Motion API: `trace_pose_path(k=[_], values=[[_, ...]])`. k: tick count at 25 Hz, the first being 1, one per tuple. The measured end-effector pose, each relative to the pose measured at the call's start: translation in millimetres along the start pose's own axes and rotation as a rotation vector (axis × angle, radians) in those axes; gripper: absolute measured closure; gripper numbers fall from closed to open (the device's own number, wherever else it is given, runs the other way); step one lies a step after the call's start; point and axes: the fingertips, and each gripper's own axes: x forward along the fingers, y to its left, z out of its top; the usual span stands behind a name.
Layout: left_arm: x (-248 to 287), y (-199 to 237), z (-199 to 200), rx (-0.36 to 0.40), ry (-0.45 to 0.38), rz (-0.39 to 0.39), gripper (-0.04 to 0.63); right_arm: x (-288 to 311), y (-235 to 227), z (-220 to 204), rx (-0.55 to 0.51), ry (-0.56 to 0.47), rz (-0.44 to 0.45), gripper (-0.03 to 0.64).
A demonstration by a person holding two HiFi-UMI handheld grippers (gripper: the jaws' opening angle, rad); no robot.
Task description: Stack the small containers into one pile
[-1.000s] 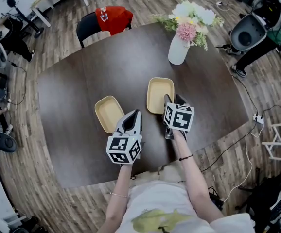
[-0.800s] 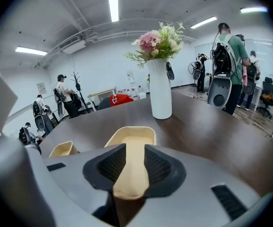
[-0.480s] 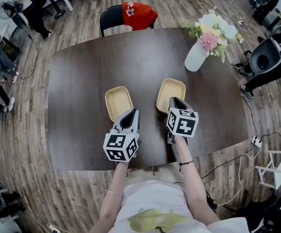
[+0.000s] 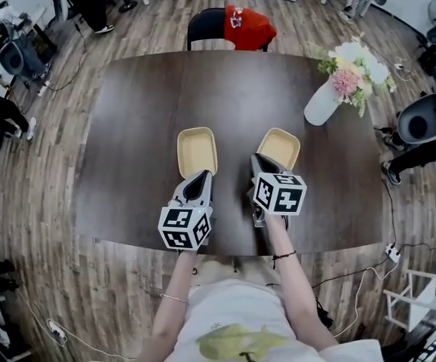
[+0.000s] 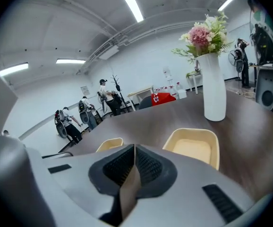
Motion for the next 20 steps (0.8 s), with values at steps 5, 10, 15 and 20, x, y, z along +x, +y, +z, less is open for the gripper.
trace_pose_path(k=[5,10,15,20], values=[[-20,10,-8,-0.032,-0.021,0.079,0.569,10,33,-11,-0.032,0.037,0.142,0.588],[-39,27,-11,-0.059,-0.043,0.142,0.569,26,62,-23,-0.040,0.083,0.233,0.586],[-52,48,-16,-0.082,-0.040,0.178,0.569,44,77,-39,-0.041,0.132,0.243,0.578],[-56,69,-15,-0.097,-0.021,0.179,0.569,67,83,-52,-0.024,0.183,0.215,0.504]])
